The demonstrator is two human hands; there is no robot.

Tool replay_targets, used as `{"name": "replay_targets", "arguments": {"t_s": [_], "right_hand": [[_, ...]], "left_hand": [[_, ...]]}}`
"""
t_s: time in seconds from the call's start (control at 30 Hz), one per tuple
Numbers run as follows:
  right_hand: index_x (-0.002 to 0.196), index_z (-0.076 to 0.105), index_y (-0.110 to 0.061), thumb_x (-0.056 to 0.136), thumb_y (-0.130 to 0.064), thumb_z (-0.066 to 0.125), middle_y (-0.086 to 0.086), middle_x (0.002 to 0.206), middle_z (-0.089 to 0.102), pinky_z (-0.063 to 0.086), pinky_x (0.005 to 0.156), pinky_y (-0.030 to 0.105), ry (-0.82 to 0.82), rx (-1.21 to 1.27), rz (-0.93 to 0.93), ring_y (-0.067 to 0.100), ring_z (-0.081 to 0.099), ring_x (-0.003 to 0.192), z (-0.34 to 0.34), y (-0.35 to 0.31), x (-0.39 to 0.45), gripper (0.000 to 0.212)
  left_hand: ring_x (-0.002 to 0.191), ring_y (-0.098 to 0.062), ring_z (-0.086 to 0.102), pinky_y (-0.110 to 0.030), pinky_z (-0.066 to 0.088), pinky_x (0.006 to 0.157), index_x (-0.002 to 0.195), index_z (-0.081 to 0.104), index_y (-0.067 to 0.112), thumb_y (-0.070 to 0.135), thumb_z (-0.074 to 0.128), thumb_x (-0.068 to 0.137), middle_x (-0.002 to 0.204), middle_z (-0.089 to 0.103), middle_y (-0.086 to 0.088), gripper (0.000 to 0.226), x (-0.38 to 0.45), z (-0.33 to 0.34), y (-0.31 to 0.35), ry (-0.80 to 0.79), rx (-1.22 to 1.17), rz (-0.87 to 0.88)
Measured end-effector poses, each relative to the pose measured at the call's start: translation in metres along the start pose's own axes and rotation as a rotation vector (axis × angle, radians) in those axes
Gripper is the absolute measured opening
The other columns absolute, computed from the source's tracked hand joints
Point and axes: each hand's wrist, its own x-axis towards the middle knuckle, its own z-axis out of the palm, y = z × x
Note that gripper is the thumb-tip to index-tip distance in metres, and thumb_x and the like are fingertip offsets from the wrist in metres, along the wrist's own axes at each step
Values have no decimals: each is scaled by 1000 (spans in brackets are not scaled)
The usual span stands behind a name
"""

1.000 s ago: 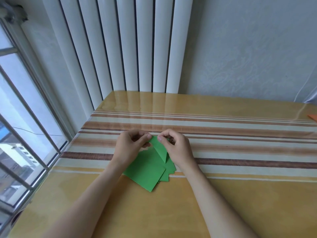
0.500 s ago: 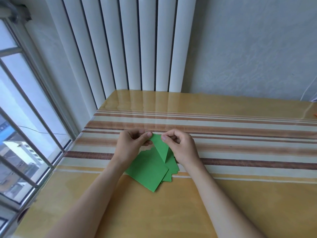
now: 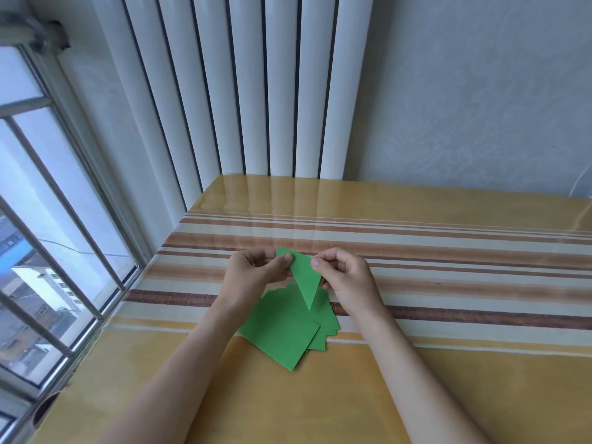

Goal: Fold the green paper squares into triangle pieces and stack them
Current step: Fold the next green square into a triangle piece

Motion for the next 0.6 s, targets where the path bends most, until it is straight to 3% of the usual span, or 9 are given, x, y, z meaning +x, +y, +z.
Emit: {"name": "replay_targets", "arguments": {"t_s": [0.07,0.3,0.4,0.47,0.53,0.6], "right_hand": [[92,76,-18,98,-20,71,7,92,77,56,75,32,-33,16,19,16,69,83,1,-2,-1,8],[91,75,-20,97,-20,73,-3,88,75,53,81,25,-51,-78,-85,9,68,86,5,-3,-2,7],[90,75,-21,97,-19,72,-5,87,74,54,81,26,-29,-104,-108,8,68,86,4,-2,-1,7],[89,75,-23,97,-20,72,-7,87,74,55,82,28,-8,-121,-118,9,68,87,3,-1,-1,8],[89,75,-24,96,-20,73,-10,87,73,55,81,26,14,-144,-139,8,68,88,4,1,0,9],[89,75,-24,96,-19,72,-12,86,73,53,80,22,31,-162,-164,6,67,87,5,1,-1,10]], "left_hand": [[86,-25,77,-26,62,78,101,77,-2,14,76,90,93,80,-17,19,0,0,1,-27,0,4],[86,-23,74,-29,60,82,100,80,5,17,71,96,95,79,-19,16,0,4,-1,-137,42,20],[83,-26,74,-43,62,87,99,74,4,17,75,93,88,77,-12,14,0,2,-2,-64,67,27],[73,-25,67,-45,61,77,92,68,6,18,82,89,77,69,-6,18,0,2,-4,17,167,114],[66,-18,58,-36,52,64,86,67,10,19,84,87,71,65,-1,19,0,2,-5,60,281,199],[62,-15,60,-30,51,61,84,71,14,20,83,88,71,70,1,14,-2,4,-3,62,349,226]]}}
